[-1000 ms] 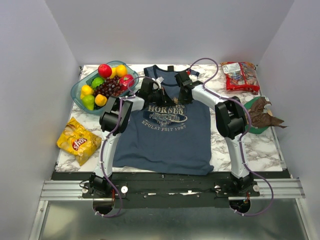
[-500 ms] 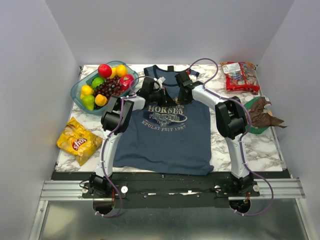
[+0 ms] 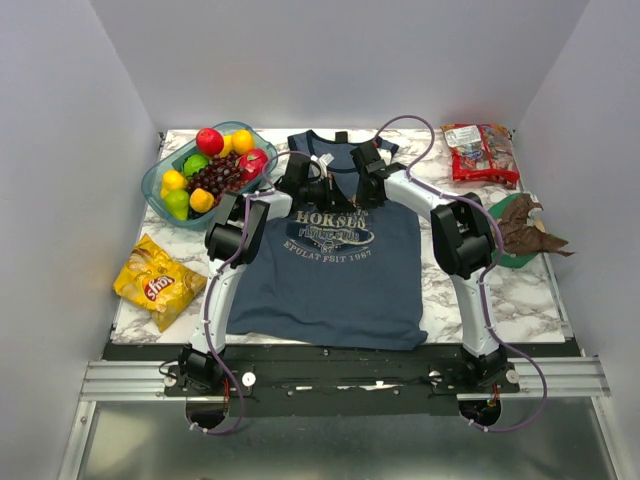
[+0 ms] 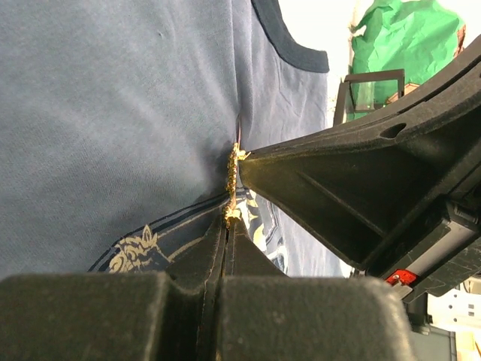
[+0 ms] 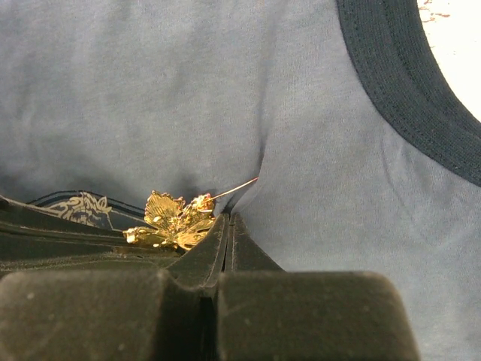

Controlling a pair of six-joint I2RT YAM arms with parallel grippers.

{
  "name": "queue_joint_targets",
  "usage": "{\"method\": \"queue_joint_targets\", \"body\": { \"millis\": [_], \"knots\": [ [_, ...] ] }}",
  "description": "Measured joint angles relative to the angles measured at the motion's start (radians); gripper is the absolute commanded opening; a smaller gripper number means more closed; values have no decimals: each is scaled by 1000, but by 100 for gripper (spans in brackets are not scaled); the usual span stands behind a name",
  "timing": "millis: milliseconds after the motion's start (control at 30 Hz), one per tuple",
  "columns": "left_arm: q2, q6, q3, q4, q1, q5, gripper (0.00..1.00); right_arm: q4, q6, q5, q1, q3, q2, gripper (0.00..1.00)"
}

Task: Pin the brooch onto the clothing

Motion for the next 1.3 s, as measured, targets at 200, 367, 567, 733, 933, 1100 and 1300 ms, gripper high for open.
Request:
{"method": "queue_joint_targets", "body": {
  "millis": [200,367,567,733,933,1100,1300],
  "knots": [
    [3,-19,-11,32,1,21,0,2,-10,-31,-2,-14,-31,43],
    [6,-49,-23,69,-3,45,0,11,-13,-74,-13,-66,-145,56],
    [12,-119,-41,170,-1,80,0,40,-14,-114,-83,-123,-263,58],
    [37,-231,-55,314,1,121,0,78,-3,-171,-146,-198,-270,59],
    [56,-274,-56,365,1,140,0,89,2,-222,-166,-225,-246,57],
    [69,-277,-56,364,1,155,0,112,5,-258,-166,-220,-220,52],
    [71,-277,-55,363,1,163,0,127,13,-282,-175,-201,-169,48]
  ]
}}
